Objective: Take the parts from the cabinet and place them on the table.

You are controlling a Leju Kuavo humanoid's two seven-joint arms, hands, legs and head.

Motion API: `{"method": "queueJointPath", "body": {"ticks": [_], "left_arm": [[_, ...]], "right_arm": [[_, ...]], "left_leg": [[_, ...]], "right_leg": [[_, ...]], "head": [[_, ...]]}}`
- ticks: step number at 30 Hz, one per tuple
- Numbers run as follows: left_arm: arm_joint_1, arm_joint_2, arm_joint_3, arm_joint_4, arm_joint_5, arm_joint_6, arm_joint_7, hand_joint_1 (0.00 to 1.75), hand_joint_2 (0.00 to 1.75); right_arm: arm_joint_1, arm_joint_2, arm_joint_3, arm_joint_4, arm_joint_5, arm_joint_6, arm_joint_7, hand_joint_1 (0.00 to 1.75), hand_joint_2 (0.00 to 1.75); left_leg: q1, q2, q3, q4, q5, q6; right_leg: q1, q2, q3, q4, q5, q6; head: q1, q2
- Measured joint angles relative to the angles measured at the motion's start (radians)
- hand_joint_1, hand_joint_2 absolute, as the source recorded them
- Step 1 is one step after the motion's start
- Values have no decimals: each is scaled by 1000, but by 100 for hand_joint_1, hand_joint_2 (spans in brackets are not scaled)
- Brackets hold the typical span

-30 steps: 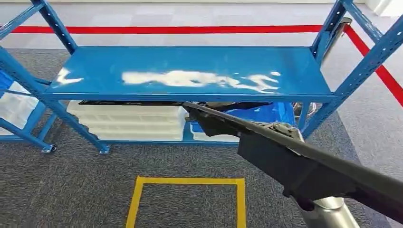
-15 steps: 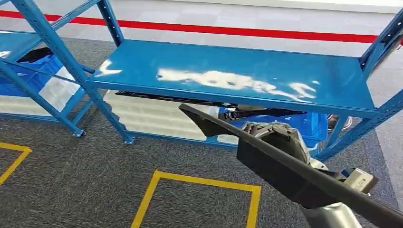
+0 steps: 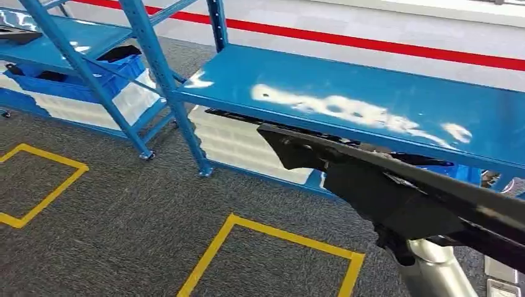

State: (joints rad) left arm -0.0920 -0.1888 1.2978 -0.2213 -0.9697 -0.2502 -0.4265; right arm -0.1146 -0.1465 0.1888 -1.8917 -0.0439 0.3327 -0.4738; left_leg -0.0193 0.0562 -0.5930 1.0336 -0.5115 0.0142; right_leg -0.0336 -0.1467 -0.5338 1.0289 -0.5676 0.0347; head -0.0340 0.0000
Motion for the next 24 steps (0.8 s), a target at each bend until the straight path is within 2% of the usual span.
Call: {"method": "queueJointPath", "body": {"ticks": [1, 2, 3, 4, 5, 6, 7, 8, 9, 10, 11, 12, 15, 16, 17, 18, 19, 20, 21, 22, 23, 24], "left_arm": [[1, 2, 0, 0, 0, 1, 0, 0, 175], [3, 2, 0, 0, -2, 1, 0, 0, 175], [-1, 3, 0, 0, -3, 0, -2, 0, 175], [-4, 3, 0, 0, -3, -2, -4, 0, 175], [-5, 3, 0, 0, -3, -3, -8, 0, 175], [-5, 3, 0, 0, -4, -4, -11, 0, 175], [-5, 3, 0, 0, -5, -5, -13, 0, 175], [-5, 3, 0, 0, -3, -5, -15, 0, 175], [-6, 4, 0, 0, -3, -7, -17, 0, 175], [-7, 4, 0, 0, -3, -8, -18, 0, 175], [-8, 4, 0, 0, -3, -9, -18, 0, 175], [-13, 4, 0, 0, -3, -10, -18, 0, 175], [-11, 5, 0, 0, -3, -9, -17, 0, 175], [-9, 5, 0, 0, -3, -9, -15, 0, 175], [-6, 9, 0, 0, -3, -9, -15, 0, 175], [-8, 8, 0, 0, -3, -9, -15, 0, 175], [-12, 8, 0, 0, -4, -10, -14, 0, 175], [-14, 8, 0, 0, -4, -10, -14, 0, 175], [-14, 8, 0, 0, -4, -10, -15, 0, 175], [-13, 8, 0, 0, -3, -10, -15, 0, 175], [-11, 8, 0, 0, -3, -10, -16, 0, 175], [-10, 8, 0, 0, -3, -10, -16, 0, 175]], "right_arm": [[0, 1, -3, 2, 2, 0, 0, 175, 175], [-4, 1, -6, 10, 6, 4, 2, 175, 175], [-6, 2, -8, 15, 8, 5, 2, 175, 175], [-5, 2, -11, 25, 11, 6, 6, 175, 175], [-5, 2, -11, 36, 14, 7, 11, 175, 175], [-6, 2, -9, 48, 16, 10, 15, 175, 175], [-7, 2, -8, 58, 17, 14, 19, 175, 175], [-10, 2, -7, 68, 20, 15, 21, 175, 175], [-16, 3, -5, 77, 19, 19, 23, 175, 175], [-24, 3, -3, 85, 18, 24, 26, 175, 175], [-34, 4, 1, 95, 13, 28, 31, 175, 175], [-42, 6, 7, 111, 4, 37, 35, 175, 175], [-60, 10, 29, 148, -24, 64, 53, 175, 175], [-71, 16, 42, 162, -31, 72, 55, 175, 175], [-82, 19, 54, 173, -35, 78, 58, 175, 175], [-87, 23, 63, 179, -37, 81, 59, 175, 175], [-90, 24, 77, 187, -40, 89, 59, 175, 175], [-94, 24, 90, 199, -40, 96, 60, 175, 175], [-100, 24, 104, 210, -43, 101, 61, 175, 175], [-105, 24, 119, 218, -47, 107, 61, 175, 175], [-112, 24, 134, 225, -50, 112, 60, 175, 175], [-120, 25, 147, 229, -55, 118, 61, 175, 175]], "left_leg": [[8, -13, 10, -18, 12, 12], [11, -21, 12, -27, 17, 19], [12, -32, 12, -27, 19, 23], [11, -46, 12, -26, 18, 24], [9, -59, 12, -26, 18, 26], [8, -75, 12, -25, 18, 26], [8, -90, 13, -25, 18, 26], [8, -106, 15, -23, 18, 26], [8, -123, 16, -20, 17, 25], [9, -138, 16, -13, 14, 22], [11, -150, 10, -4, 8, 17], [5, -162, -1, 11, 4, 11], [16, -199, -16, 9, 12, 1], [16, -209, -18, 12, 10, -2], [11, -171, -21, 23, 1, -8], [10, -121, -42, 62, -22, -15], [14, -93, -79, 132, -56, -23], [18, -77, -124, 215, -89, -28], [22, -71, -161, 281, -106, -32], [25, -68, -178, 305, -101, -34], [27, -65, -171, 285, -78, -36], [28, -61, -143, 225, -36, -34]], "right_leg": [[-1, 2, 4, -2, -8, 9], [-2, 64, 0, 21, -28, 8], [-2, 108, -23, 71, -62, 4], [-2, 132, -58, 149, -102, 1], [1, 141, -96, 229, -134, 1], [3, 143, -129, 290, -148, 1], [4, 143, -139, 301, -134, 2], [3, 144, -124, 262, -97, 2], [2, 148, -93, 185, -45, 2], [1, 164, -59, 98, 6, 3], [-4, 210, -37, 37, 26, 1], [-7, 238, -31, 21, 13, 0], [1, 208, -33, 27, 9, -13], [-7, 195, -31, 22, 11, -19], [-8, 181, -28, 21, 11, -21], [-8, 169, -26, 21, 8, -26], [-7, 151, -24, 21, 6, -30], [-6, 133, -22, 22, 3, -33], [-6, 116, -21, 22, 0, -33], [-6, 103, -19, 22, -3, -33], [-6, 90, -15, 22, -6, -32], [-6, 76, -10, 22, -10, -31]], "head": [[0, 0], [2, 0], [3, 0], [3, 0], [3, 0], [3, 0], [3, 0], [3, 0], [3, 0], [3, 0], [3, 0], [3, 0], [2, 0], [3, 0], [2, 0], [0, 0], [0, 0], [0, 0], [0, 0], [0, 0], [0, 0], [0, 0]]}}
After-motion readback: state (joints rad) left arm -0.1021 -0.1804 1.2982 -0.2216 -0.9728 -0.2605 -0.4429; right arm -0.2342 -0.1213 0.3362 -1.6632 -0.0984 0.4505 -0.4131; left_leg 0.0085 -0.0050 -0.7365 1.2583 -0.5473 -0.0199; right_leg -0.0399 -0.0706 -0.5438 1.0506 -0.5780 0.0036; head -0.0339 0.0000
